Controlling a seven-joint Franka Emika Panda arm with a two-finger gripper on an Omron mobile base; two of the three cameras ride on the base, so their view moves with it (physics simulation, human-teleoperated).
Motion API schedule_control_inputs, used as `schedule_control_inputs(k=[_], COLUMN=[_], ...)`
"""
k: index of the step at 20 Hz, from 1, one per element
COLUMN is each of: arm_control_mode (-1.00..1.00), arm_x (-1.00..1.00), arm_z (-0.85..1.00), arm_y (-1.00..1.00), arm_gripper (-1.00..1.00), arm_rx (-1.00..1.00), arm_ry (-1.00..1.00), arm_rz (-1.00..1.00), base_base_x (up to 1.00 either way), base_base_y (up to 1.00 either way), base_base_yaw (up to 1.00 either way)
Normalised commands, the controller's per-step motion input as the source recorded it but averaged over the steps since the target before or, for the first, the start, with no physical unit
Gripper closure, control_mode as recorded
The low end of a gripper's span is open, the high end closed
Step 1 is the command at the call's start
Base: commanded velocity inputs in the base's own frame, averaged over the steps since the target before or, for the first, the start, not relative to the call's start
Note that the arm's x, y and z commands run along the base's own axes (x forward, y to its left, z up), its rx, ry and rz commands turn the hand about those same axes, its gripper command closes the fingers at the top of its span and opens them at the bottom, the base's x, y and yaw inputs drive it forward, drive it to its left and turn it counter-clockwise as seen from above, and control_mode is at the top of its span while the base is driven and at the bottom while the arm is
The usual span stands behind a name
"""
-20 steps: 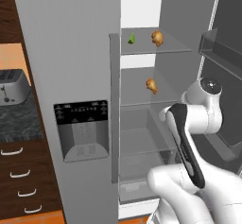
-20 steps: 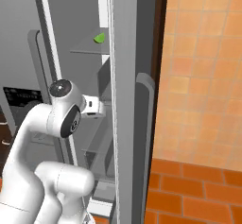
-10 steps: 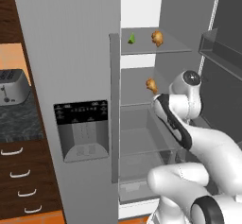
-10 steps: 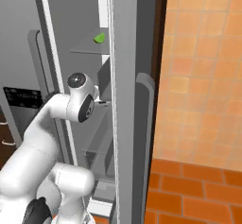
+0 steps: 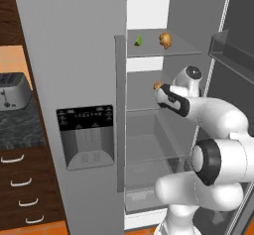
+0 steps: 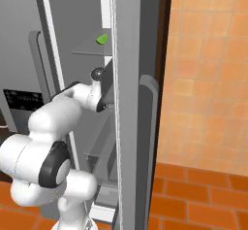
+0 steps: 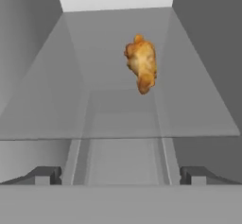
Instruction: Place one lemon wedge and one chicken drumstick in each tupperware on the nearby counter, to pack two identical lunches.
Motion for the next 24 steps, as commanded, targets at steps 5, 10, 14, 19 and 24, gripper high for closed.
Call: schedule_control_inputs(k=[5, 10, 14, 19, 24], arm_control_mode=[-1.00, -1.00, -1.00, -1.00, -1.00], arm_x=[1.00, 0.98, 0.86, 0.72, 0.75], arm_z=[-0.17, -0.33, -0.42, -0.39, -0.46], arm_y=[0.00, -0.11, -0.27, -0.35, -0.16], arm_gripper=[-1.00, -1.00, -1.00, -1.00, -1.00], arm_rx=[0.00, -0.01, -0.03, 0.00, -0.01], arm_ry=[0.04, 0.04, 0.04, 0.05, 0.10], arm_rz=[0.00, 0.00, -0.01, 0.00, 0.00], base_base_x=[0.00, 0.00, 0.00, 0.00, 0.00], base_base_y=[0.00, 0.00, 0.00, 0.00, 0.00], base_base_yaw=[0.00, 0.00, 0.00, 0.00, 0.00])
